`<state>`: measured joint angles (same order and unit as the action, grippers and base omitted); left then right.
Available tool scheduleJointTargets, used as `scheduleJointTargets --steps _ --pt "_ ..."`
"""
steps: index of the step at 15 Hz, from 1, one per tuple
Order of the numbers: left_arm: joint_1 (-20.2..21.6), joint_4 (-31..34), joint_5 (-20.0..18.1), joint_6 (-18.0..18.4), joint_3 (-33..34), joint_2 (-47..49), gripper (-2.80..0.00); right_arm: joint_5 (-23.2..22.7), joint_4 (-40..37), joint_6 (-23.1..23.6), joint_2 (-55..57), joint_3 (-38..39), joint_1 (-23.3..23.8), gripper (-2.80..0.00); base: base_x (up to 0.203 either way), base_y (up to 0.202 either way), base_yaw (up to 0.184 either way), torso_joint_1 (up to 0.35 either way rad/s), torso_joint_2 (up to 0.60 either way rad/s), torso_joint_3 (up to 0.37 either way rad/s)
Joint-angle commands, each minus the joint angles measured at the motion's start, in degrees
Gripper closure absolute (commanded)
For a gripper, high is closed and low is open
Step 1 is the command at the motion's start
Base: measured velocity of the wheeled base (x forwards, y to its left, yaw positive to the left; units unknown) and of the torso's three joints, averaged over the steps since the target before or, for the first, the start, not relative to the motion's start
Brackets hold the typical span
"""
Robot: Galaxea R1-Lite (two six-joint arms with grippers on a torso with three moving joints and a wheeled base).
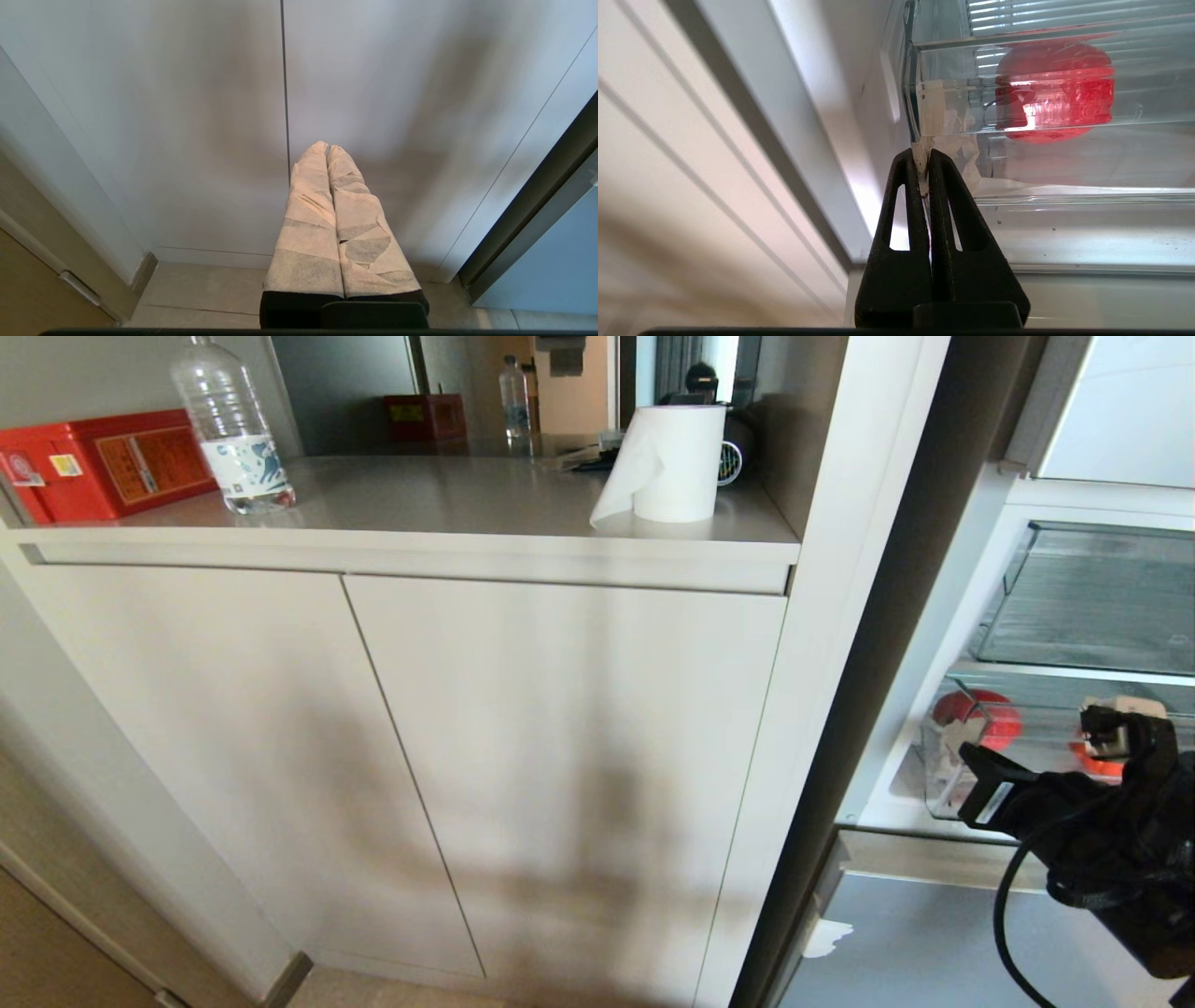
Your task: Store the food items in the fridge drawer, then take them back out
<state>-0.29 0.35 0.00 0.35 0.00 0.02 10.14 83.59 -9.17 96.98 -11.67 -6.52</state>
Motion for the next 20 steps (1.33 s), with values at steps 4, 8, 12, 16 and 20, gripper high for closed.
scheduleJointTargets --steps 4,8,12,16,20 --pt "-0.05 0.0 0.0 0.0 0.0 -0.02 0.0 0.39 -3.54 -1.11 -11.81 5.39 0.02 0.0 0.0 0.0 0.0 0.0 0.0 0.0" --pt "0.03 0.0 0.0 0.0 0.0 -0.02 0.0 0.32 -13.69 -1.37 -19.84 5.59 0.02 -2.8 0.0 0.0 0.0 0.0 0.0 0.0" --pt "-0.01 0.0 0.0 0.0 0.0 -0.02 0.0 0.06 -28.06 -0.86 -30.27 5.59 -0.69 -2.8 0.0 0.0 0.0 0.0 0.0 0.0" --pt "0.03 0.0 0.0 0.0 0.0 -0.02 0.0 0.84 -43.94 -0.63 -39.84 -1.6 -0.32 -2.8 0.0 0.0 0.0 0.0 0.0 0.0" --pt "0.0 0.0 0.0 0.0 0.0 -0.02 0.0 2.64 -63.27 -0.17 -38.25 -19.47 2.59 -2.8 0.0 0.0 0.0 0.0 0.0 0.0"
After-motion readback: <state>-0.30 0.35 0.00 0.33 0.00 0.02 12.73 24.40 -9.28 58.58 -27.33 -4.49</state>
